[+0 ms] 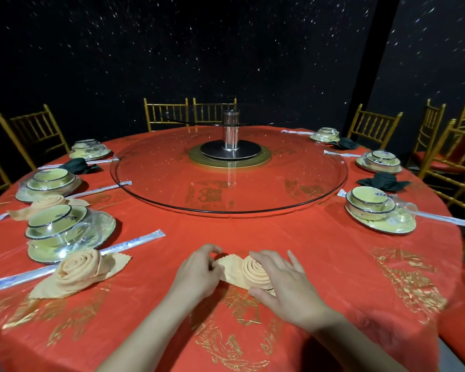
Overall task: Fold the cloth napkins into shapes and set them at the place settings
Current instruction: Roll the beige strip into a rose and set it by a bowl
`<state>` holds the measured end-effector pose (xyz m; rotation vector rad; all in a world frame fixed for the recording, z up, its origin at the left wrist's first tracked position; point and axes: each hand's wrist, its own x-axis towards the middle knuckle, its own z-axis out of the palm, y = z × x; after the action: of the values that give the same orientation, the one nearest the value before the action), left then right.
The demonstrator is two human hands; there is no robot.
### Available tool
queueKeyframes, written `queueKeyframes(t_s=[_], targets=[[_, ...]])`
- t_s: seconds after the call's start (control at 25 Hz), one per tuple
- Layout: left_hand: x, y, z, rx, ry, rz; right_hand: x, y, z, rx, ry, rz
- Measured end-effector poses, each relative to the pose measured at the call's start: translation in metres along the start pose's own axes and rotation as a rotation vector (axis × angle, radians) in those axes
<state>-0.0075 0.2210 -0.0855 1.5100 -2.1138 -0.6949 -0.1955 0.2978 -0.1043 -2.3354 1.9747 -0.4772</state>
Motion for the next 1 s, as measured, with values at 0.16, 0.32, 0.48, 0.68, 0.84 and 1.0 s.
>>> queueKeyframes(t_s=[0.16, 0.32, 0.48, 0.68, 0.84, 1.0], targets=[[-0.002, 0.017, 0.008, -0.137, -0.18, -0.069, -0.001, -0.004, -0.004, 0.104, -0.014, 0.025], [0.003, 0.029, 0.006, -0.148, -0.221, -0.15, 0.001, 0.013, -0.025, 0.637, -0.035, 0.226], [0.001, 0.03, 0.005, -0.154, -0.198, -0.14, -0.002, 0.038, -0.045, 0.25, 0.021, 0.561], [-0.002, 0.033, 0.005, -0.294, -0.219, -0.08, 0.008, 0.032, -0.035, 0.293, -0.088, 0.536], [-0.003, 0.031, 0.008, -0.334, -0.239, -0.064, 0.019, 0.025, -0.033, 0.76, 0.089, 0.619], [0.001, 0.03, 0.013, -0.317, -0.247, -0.121, 0.014, 0.027, -0.038, 0.414, 0.122, 0.585]])
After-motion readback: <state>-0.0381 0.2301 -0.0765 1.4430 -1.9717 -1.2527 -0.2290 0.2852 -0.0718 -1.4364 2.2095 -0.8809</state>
